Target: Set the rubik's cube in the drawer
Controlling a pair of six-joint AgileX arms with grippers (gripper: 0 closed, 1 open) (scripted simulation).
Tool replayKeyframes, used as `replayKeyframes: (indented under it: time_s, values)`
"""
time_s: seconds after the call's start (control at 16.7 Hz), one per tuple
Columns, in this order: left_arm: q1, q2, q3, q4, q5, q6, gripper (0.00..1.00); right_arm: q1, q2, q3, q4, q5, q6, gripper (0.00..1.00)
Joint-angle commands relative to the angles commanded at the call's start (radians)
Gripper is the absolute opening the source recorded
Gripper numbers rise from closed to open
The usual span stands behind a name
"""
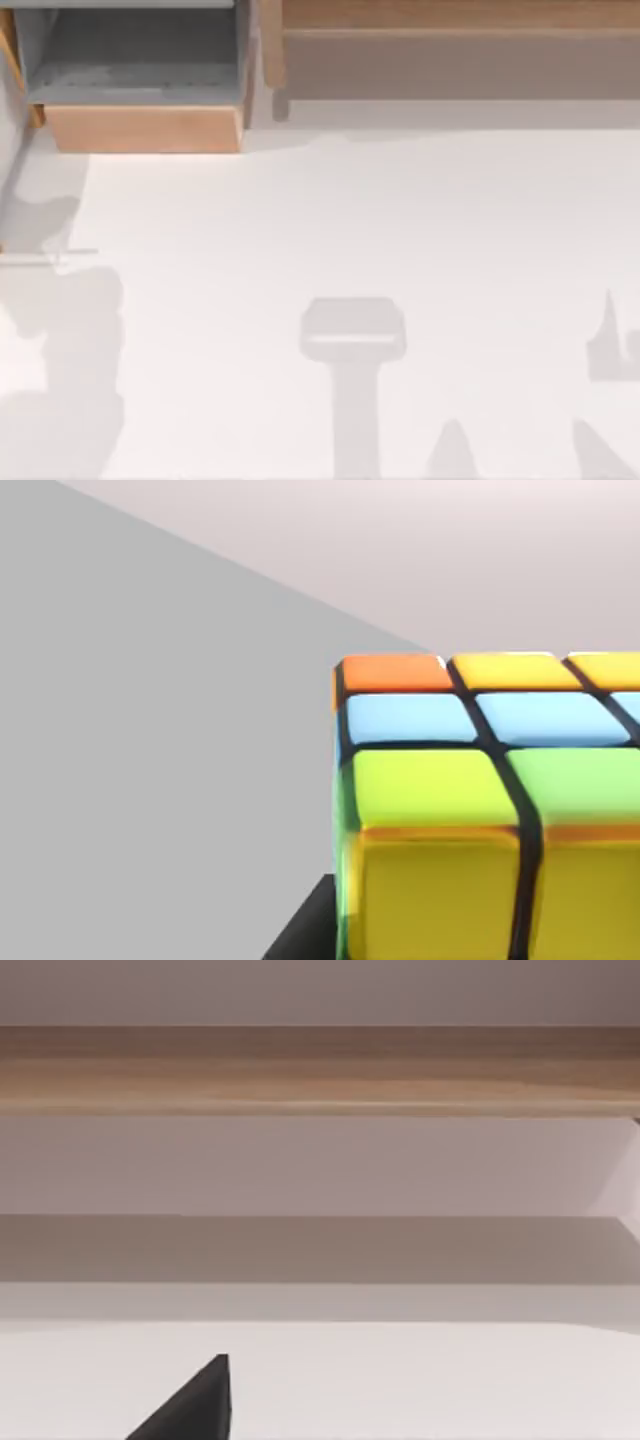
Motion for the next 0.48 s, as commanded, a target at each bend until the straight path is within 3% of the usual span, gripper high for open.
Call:
replayKeyframes:
  time_s: [0.48]
  values:
    - [-0.291,0.32,-0.099,-0.251,-0.116,-0.414,0.0,0.0,0.0,0.0,0.0,0.0,0.0,1.0]
